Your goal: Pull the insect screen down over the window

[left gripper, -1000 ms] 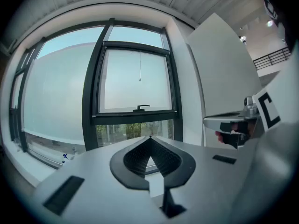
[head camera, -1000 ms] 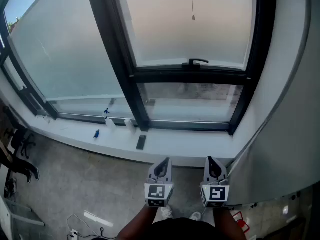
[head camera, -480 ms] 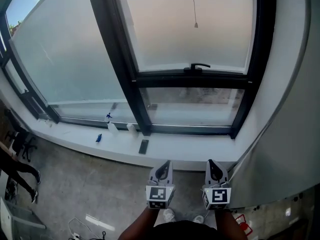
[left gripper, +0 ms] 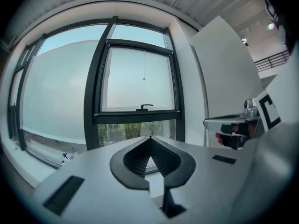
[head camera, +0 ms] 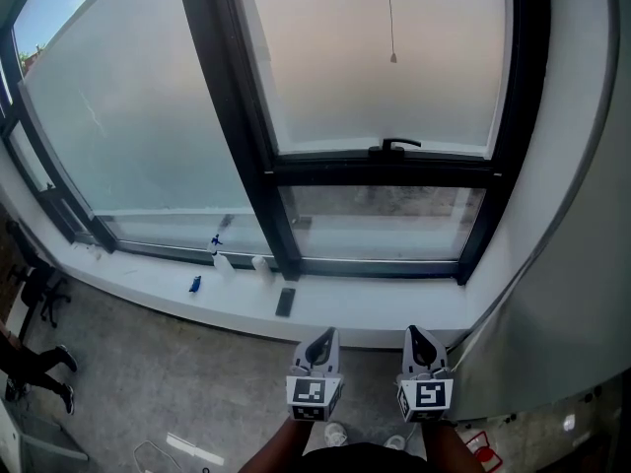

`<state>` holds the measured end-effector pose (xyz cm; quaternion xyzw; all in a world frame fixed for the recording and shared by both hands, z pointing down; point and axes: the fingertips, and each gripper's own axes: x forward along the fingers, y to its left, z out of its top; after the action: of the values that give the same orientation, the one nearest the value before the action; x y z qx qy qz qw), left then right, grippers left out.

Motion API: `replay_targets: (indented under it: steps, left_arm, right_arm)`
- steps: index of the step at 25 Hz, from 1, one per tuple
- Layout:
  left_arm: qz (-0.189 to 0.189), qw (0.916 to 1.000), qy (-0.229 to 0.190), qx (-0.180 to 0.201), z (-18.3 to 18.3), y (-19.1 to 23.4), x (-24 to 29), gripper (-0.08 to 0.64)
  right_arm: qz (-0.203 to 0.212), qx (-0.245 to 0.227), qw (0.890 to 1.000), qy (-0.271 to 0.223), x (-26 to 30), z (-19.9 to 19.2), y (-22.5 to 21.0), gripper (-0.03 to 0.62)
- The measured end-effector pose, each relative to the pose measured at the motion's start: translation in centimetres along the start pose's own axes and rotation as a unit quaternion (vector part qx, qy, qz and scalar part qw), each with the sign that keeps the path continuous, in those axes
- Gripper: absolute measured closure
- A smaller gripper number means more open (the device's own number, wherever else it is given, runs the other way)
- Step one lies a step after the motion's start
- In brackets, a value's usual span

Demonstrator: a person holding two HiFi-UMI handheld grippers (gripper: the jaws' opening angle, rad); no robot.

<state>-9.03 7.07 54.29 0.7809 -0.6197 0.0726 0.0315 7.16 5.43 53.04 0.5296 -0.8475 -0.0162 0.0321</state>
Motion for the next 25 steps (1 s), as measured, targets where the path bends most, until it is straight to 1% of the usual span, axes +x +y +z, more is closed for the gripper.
replay_targets:
  steps: [1, 3, 6, 8, 12, 16, 18, 20, 21, 23, 25]
  left_arm:
    - [-0.001, 0.9998, -0.004, -0.019, 0.3, 0.4, 0.0, 0.557]
    - [-0.004, 0.9994, -0.003, -0.035, 0.2, 1.6, 0.1, 0.558]
    - [-0.008, 0.9994, -0.002, -0.033, 0.2, 3.1, 0.3, 0.557]
    - [-0.011, 0.9993, -0.009, -0.034, 0.6, 4.0, 0.7, 0.558]
    - [-0.009, 0.9996, -0.013, -0.024, 1.1, 5.9, 1.4, 0.558]
    - [-0.040, 0.9980, -0.014, -0.046, 1.3, 6.3, 2.5, 0.558]
    - [-0.039, 0.9986, -0.016, -0.033, 1.3, 6.7, 3.0, 0.557]
    - [-0.048, 0.9983, -0.019, -0.027, 1.0, 6.7, 3.6, 0.557]
    - [-0.049, 0.9984, -0.021, -0.017, 0.7, 6.8, 4.1, 0.558]
    - [-0.045, 0.9987, -0.026, -0.001, 0.6, 7.1, 5.0, 0.558]
    - [-0.041, 0.9988, -0.026, 0.002, 0.7, 7.2, 6.0, 0.558]
  right_arm:
    - [0.000, -0.002, 1.000, 0.000, 0.3, 0.0, 0.4, 0.588]
    - [-0.002, -0.004, 1.000, 0.000, 1.0, 0.0, 1.2, 0.588]
    - [-0.011, -0.006, 1.000, 0.004, 2.0, 0.1, 2.1, 0.588]
    - [-0.018, -0.009, 1.000, 0.005, 2.7, 0.2, 2.4, 0.588]
    - [-0.031, -0.005, 0.999, 0.006, 3.9, 0.1, 3.3, 0.588]
    - [-0.042, -0.005, 0.999, 0.008, 4.7, -0.1, 4.1, 0.588]
    - [-0.044, -0.005, 0.999, 0.010, 5.3, -0.1, 4.3, 0.588]
    - [-0.045, -0.009, 0.999, 0.010, 6.0, 0.3, 4.1, 0.588]
    - [-0.045, -0.012, 0.999, 0.008, 6.5, 0.6, 3.9, 0.588]
    - [-0.045, -0.016, 0.999, 0.007, 7.3, 0.9, 3.5, 0.588]
    - [-0.044, -0.016, 0.999, 0.009, 8.1, 0.8, 2.8, 0.588]
